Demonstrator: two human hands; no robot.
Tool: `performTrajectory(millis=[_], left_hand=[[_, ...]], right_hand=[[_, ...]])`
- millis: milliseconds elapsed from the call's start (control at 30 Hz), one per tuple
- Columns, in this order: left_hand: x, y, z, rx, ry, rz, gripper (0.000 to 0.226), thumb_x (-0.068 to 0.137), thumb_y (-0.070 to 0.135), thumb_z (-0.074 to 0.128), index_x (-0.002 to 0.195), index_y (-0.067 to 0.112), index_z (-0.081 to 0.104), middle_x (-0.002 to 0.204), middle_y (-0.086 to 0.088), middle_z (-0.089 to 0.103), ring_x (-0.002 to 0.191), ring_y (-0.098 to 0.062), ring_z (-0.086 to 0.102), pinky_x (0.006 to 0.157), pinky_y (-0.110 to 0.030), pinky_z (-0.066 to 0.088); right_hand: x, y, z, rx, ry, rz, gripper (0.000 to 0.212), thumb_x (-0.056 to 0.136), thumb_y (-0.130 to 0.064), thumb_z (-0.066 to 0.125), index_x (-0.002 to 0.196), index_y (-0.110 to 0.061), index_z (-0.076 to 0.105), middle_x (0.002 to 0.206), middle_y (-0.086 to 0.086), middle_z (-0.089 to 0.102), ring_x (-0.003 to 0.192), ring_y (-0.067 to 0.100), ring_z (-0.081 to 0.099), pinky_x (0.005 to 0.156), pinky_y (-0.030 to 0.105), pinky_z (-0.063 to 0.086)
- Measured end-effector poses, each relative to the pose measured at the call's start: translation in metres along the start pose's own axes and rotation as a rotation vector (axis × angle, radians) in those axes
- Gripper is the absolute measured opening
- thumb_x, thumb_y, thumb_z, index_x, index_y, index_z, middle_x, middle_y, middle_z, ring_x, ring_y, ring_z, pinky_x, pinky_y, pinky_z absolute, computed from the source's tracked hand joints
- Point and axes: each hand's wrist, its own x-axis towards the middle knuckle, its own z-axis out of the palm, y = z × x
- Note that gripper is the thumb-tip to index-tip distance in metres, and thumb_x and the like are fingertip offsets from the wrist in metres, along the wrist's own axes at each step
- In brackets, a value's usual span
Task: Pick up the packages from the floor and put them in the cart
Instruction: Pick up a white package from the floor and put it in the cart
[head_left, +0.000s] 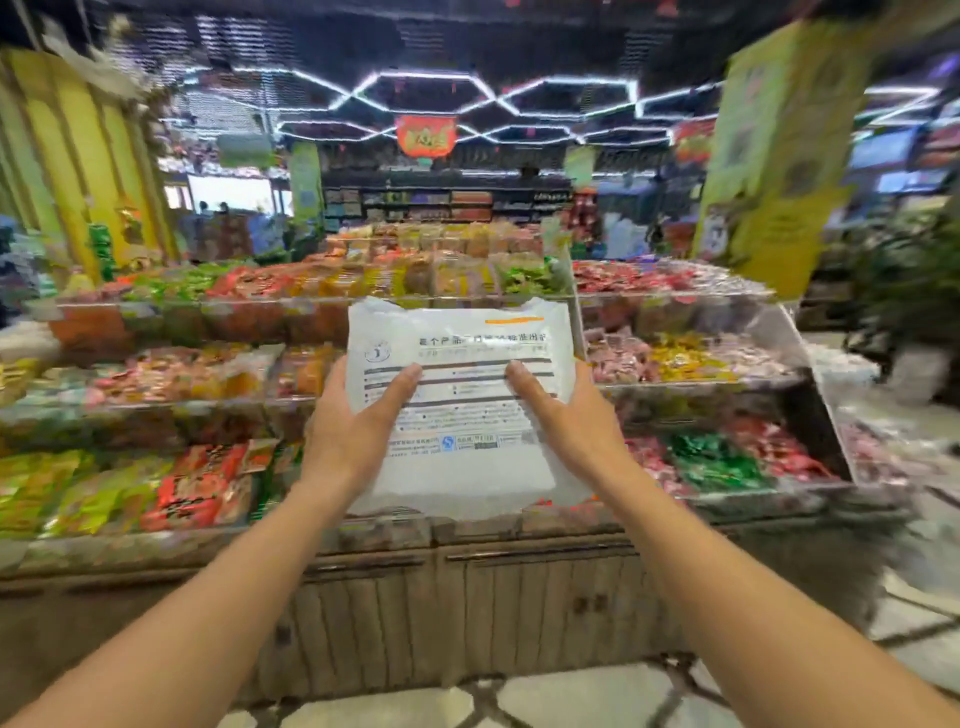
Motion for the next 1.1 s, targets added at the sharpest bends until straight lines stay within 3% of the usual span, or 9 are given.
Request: performTrajectory(millis=[67,100,233,333,600,700,833,933,1100], left_hand=[[-0.016,0.020,0.066,-0.010,-0.080,0.020,0.060,0.079,0.070,0.074,0.128,0.037,0.063,0.115,0.016,0.073,0.109,-0.017,0.069,0.099,-0.045,0.053],[-0.025,0.030,0.098,-0.022,-0.117,0.028,0.060,0.079,0.070,0.074,0.128,0.037,0.063,0.115,0.016,0.074,0.109,-0.016,0.069,0.099,-0.044,0.052],[-0.059,0.061,0.219,-0.118,-0.266,0.066,0.064,0.072,0.080,0.072,0.123,0.042,0.063,0.114,0.018,0.076,0.107,-0.012,0.072,0.100,-0.051,0.053],[-0.091,0.088,0.302,-0.164,-0.411,0.133,0.064,0.079,0.078,0.070,0.131,0.041,0.061,0.120,0.019,0.074,0.111,-0.009,0.071,0.099,-0.050,0.054],[-0.158,0.137,0.493,-0.229,-0.722,0.183,0.058,0.079,0.080,0.067,0.127,0.050,0.059,0.116,0.019,0.075,0.105,-0.014,0.074,0.095,-0.055,0.056],[-0.183,0.154,0.562,-0.228,-0.815,0.200,0.063,0.078,0.082,0.066,0.130,0.047,0.057,0.116,0.019,0.074,0.105,-0.012,0.072,0.096,-0.050,0.056],[-0.203,0.173,0.661,-0.282,-0.924,0.205,0.044,0.084,0.071,0.070,0.122,0.049,0.061,0.102,0.028,0.075,0.095,0.003,0.072,0.089,-0.040,0.056],[-0.211,0.189,0.738,-0.340,-1.016,0.200,0.051,0.082,0.073,0.070,0.124,0.045,0.061,0.108,0.018,0.077,0.098,-0.010,0.075,0.088,-0.046,0.059],[-0.225,0.215,0.862,-0.390,-1.167,0.174,0.062,0.077,0.077,0.073,0.124,0.039,0.062,0.109,0.011,0.078,0.097,-0.014,0.077,0.085,-0.051,0.062]], right_hand=[[-0.010,0.021,-0.069,-0.024,0.032,0.039,0.025,0.093,-0.063,0.065,0.110,-0.048,0.056,0.105,-0.027,0.062,0.106,0.011,0.062,0.083,0.028,0.046],[-0.013,0.034,-0.102,-0.028,0.055,0.051,0.025,0.094,-0.062,0.065,0.111,-0.047,0.055,0.106,-0.026,0.061,0.107,0.012,0.061,0.087,0.032,0.045],[-0.023,0.089,-0.219,-0.135,0.210,0.053,0.072,0.083,-0.084,0.060,0.137,-0.038,0.060,0.126,-0.018,0.070,0.114,0.008,0.068,0.094,0.040,0.055],[-0.040,0.123,-0.300,-0.175,0.313,0.102,0.069,0.082,-0.085,0.061,0.133,-0.038,0.064,0.123,-0.016,0.073,0.112,0.007,0.070,0.095,0.044,0.057],[-0.099,0.184,-0.461,-0.234,0.560,0.256,0.024,0.093,-0.065,0.065,0.108,-0.046,0.062,0.104,-0.025,0.069,0.097,-0.005,0.065,0.085,0.027,0.055],[-0.113,0.216,-0.513,-0.268,0.670,0.307,0.049,0.089,-0.076,0.062,0.125,-0.043,0.061,0.113,-0.021,0.071,0.102,0.001,0.068,0.083,0.029,0.055],[-0.112,0.254,-0.583,-0.286,0.779,0.375,0.040,0.091,-0.068,0.065,0.122,-0.045,0.054,0.112,-0.020,0.068,0.102,0.001,0.068,0.084,0.028,0.054],[-0.101,0.288,-0.635,-0.326,0.860,0.417,0.062,0.084,-0.079,0.065,0.130,-0.039,0.052,0.118,-0.016,0.069,0.106,0.009,0.070,0.094,0.043,0.059],[-0.085,0.334,-0.719,-0.388,0.988,0.523,0.059,0.084,-0.079,0.063,0.125,-0.039,0.051,0.112,-0.018,0.063,0.105,0.014,0.069,0.095,0.047,0.058]])
